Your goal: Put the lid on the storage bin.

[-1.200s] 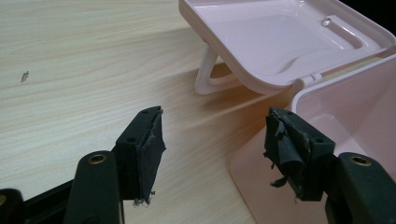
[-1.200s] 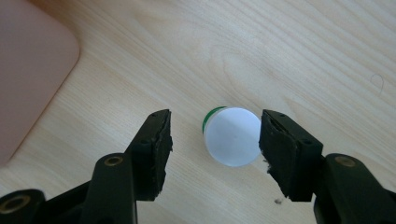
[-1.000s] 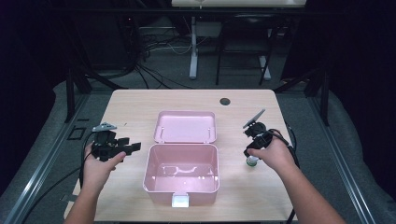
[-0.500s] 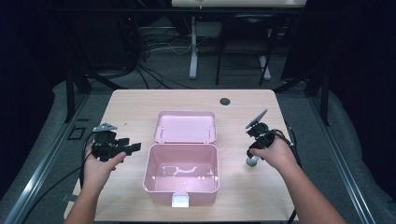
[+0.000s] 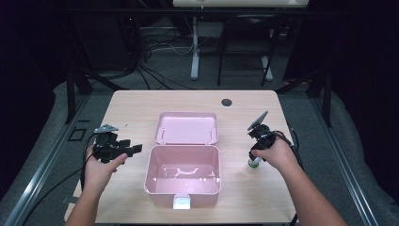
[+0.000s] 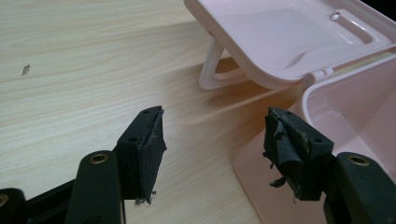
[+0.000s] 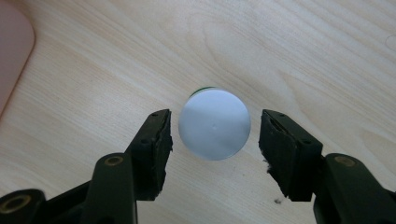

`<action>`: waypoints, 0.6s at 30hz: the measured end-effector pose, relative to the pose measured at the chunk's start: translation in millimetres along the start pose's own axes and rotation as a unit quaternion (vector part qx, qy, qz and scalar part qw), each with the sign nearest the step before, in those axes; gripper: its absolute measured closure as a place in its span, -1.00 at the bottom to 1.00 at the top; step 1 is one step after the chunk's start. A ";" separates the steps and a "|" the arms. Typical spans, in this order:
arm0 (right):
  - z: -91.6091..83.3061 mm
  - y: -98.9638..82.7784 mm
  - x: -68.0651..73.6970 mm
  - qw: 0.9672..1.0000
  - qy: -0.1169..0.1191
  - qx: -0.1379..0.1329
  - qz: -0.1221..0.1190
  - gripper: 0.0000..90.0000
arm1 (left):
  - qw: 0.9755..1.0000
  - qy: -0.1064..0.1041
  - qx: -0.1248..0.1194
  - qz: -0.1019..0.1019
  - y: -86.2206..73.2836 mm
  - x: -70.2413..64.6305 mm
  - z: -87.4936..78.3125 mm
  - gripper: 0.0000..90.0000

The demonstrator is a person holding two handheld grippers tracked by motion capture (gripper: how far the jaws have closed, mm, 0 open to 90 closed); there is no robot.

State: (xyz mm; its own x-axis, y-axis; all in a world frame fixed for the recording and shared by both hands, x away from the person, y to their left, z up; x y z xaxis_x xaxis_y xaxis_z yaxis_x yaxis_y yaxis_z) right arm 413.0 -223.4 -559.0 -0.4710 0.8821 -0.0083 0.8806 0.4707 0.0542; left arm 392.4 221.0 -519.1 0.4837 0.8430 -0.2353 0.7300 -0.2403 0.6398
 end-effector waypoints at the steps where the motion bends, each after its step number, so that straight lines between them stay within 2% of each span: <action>1: 2.6 1.0 -0.3 1.000 -0.002 0.000 -0.005 -0.03 | 1.000 0.000 0.000 0.000 -0.1 0.2 0.2 -0.16; 5: 6.4 3.0 0.4 1.000 -0.009 0.001 -0.004 -0.01 | 1.000 0.000 0.002 0.000 -0.5 0.0 0.6 -0.16; 6: 6.1 2.3 0.9 1.000 -0.010 0.012 -0.004 0.00 | 1.000 0.000 0.002 0.000 -0.6 0.0 0.7 -0.16; 11: 11.0 3.8 1.6 1.000 -0.013 0.013 -0.002 0.02 | 1.000 0.001 0.002 -0.001 -0.8 0.6 1.0 -0.16; 14: 12.6 3.9 -0.8 1.000 -0.009 0.021 0.003 0.03 | 1.000 0.001 0.002 -0.002 -0.9 1.1 1.1 -0.16; 17: 14.0 4.7 -0.8 1.000 0.000 0.017 0.006 0.06 | 1.000 0.001 0.002 -0.004 -1.2 1.6 1.5 -0.16; 18: 13.0 3.9 -1.2 1.000 0.000 0.026 0.004 0.07 | 1.000 0.001 0.002 -0.004 -1.2 1.6 1.5 -0.16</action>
State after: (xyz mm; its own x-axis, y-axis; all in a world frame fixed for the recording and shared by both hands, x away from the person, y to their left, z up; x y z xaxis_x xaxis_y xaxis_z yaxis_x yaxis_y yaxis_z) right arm 417.7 -222.5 -571.7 -0.4636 0.8860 -0.0088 0.8860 0.4636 0.0029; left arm 393.0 222.0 -521.2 0.4770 0.8461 -0.2379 0.7358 -0.2364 0.6346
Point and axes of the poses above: each handheld gripper's, and its own axes: z roughly forward along the jaws, y roughly out of its top, x roughly to its left, the point moved 7 cm from there along z, roughly forward along the jaws, and after that the axes turned 7 degrees about x, right-handed, at the moved point
